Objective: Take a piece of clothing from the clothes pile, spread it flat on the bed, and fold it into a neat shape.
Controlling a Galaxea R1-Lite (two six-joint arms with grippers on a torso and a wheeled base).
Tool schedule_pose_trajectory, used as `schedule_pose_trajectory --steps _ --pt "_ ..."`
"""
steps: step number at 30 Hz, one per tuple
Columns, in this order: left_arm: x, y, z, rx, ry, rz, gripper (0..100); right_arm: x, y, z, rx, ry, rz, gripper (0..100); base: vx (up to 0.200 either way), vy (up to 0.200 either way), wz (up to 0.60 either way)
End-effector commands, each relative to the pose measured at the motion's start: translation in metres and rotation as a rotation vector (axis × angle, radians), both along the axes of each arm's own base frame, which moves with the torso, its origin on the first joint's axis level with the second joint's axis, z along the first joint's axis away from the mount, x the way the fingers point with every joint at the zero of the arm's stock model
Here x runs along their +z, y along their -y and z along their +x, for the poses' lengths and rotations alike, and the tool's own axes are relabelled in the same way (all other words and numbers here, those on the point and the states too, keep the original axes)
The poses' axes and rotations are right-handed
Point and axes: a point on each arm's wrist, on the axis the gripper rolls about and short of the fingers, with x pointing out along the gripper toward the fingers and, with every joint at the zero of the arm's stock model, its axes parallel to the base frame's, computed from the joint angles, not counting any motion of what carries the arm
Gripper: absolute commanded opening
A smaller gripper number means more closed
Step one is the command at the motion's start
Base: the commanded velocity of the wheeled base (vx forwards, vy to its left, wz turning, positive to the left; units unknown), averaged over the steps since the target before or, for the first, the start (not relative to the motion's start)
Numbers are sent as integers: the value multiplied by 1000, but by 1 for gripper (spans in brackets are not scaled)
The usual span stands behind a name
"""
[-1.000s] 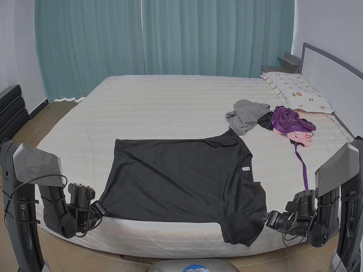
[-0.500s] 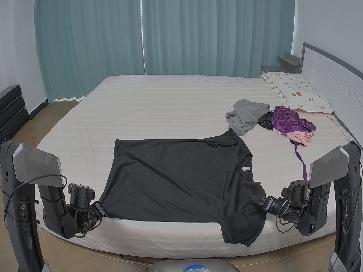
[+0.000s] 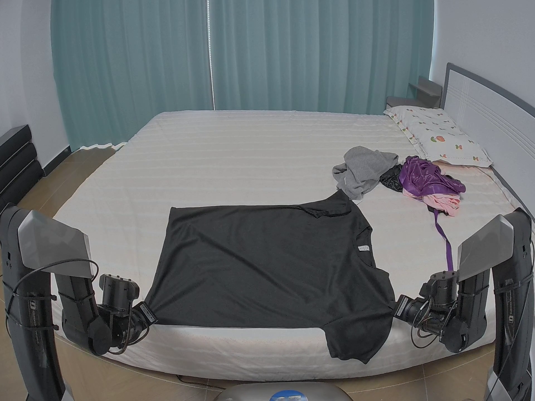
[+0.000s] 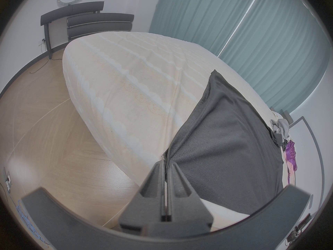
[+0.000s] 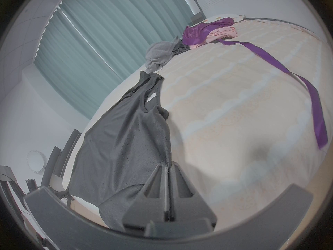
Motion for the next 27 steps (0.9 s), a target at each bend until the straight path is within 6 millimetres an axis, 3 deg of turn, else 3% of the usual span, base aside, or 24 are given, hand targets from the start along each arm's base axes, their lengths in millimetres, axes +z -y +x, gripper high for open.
schedule_pose_trajectory --steps 1,11,18,27 --pt "2 0 -2 -5 0 7 0 13 2 -12 11 -2 9 0 0 0 0" --pt "8 -3 -7 -17 0 31 0 14 4 -28 15 -58 2 0 0 0 0" --pt "16 -10 -5 -2 28 38 0 16 15 -16 -30 -15 13 0 0 0 0" --pt "9 -9 -8 -16 -3 42 0 13 15 -19 -17 -36 23 0 0 0 0"
